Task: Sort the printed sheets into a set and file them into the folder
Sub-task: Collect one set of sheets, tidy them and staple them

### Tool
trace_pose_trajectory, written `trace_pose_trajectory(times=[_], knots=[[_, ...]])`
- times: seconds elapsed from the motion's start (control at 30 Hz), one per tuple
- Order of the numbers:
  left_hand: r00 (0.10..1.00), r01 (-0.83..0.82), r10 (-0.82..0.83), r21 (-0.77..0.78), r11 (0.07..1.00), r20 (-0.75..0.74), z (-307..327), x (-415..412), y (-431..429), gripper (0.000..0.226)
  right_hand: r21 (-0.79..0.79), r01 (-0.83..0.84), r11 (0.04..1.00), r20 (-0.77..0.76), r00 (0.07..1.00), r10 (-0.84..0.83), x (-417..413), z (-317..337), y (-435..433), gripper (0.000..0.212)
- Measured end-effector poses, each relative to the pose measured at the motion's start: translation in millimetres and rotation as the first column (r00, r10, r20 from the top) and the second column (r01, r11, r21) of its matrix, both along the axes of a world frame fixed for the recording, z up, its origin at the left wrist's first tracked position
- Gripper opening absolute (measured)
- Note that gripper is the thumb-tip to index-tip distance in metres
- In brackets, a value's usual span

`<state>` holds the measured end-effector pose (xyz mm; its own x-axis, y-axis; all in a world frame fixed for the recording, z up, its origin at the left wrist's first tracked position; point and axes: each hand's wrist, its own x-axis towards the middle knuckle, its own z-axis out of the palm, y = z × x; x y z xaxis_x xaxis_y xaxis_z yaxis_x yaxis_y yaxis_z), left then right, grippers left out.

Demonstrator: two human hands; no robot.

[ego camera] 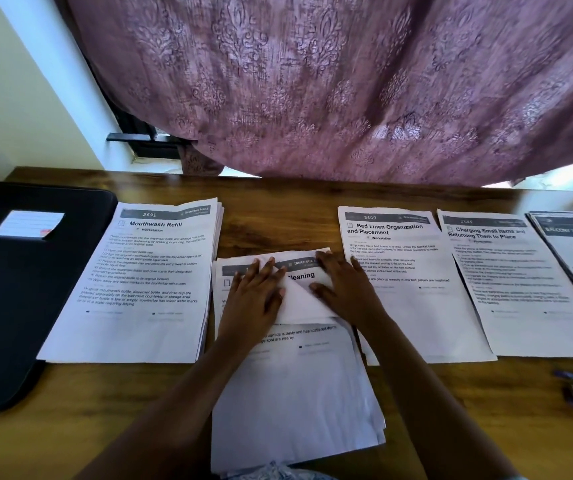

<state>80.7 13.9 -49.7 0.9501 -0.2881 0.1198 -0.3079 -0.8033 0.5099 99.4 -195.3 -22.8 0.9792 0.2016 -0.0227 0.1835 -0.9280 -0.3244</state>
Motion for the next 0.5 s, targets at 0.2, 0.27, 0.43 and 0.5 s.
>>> trace_pose_trajectory(times=[0.2, 0.27, 0.43, 0.5], knots=[[1.0, -0.001, 0.001, -0.019, 1.0, -0.027, 0.4, 0.5, 0.4, 0.063, 0.387, 0.375, 0.843, 0.0, 0.914, -0.406, -20.2, 25.6, 15.9, 0.063], [0.999, -0.012, 0.01, -0.038, 0.999, -0.031, 1.3, -0.3, 0.1, 0.06, 0.492, 0.395, 0.776, -0.021, 0.896, -0.443, -22.5, 26.7, 19.8, 0.062], [1.0, -0.021, 0.014, -0.332, 0.943, -0.025, 10.1, -4.7, -1.0, 0.059, -0.017, -0.133, 0.991, 0.319, 0.939, 0.131, -33.3, 15.8, 22.3, 0.049], [1.0, -0.008, 0.009, -0.403, 0.915, 0.0, 9.1, -4.0, 0.9, 0.058, -0.052, -0.277, 0.959, 0.371, 0.886, 0.276, -38.5, 11.9, 18.4, 0.055]])
